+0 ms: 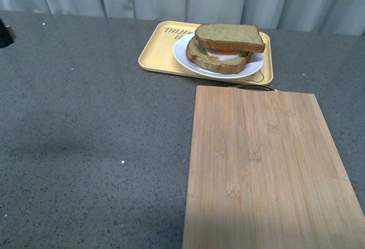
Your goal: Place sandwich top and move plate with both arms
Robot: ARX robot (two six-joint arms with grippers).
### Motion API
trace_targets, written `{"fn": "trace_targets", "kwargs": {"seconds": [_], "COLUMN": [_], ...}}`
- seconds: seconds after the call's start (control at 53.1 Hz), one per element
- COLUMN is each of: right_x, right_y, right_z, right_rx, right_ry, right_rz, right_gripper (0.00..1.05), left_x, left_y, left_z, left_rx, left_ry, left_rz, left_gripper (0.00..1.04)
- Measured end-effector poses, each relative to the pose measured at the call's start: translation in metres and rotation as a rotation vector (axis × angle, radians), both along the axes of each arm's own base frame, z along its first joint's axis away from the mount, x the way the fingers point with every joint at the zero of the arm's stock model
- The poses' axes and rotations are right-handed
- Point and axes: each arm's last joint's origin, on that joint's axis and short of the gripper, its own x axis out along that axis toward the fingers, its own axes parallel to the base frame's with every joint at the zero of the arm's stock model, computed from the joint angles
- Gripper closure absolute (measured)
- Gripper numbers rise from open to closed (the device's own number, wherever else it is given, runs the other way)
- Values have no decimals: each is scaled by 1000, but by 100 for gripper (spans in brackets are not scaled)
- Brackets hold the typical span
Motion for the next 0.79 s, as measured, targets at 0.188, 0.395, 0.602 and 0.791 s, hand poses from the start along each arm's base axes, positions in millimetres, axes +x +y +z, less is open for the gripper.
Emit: {"fn": "trace_targets", "kwargs": {"seconds": [0.188, 0.395, 0.602, 0.791], "right_x": [0, 0, 0, 0], "right_y": [0, 0, 0, 0], "right_z": [0, 0, 0, 0], "right_rx": [0, 0, 0, 0], "right_ry": [0, 0, 0, 0], "right_rz": [0, 0, 0, 0], "right_gripper": [9, 9, 9, 9], "left_x": [-25, -49, -70, -80], "left_y": [10, 20, 28, 28], "left_z": [6, 14, 22, 23], "left_rx": [4, 8, 9, 9], "left_ry": [4, 21, -2, -4], "left_rz": [3, -15, 6, 5], "left_gripper": [101, 101, 101, 101]}}
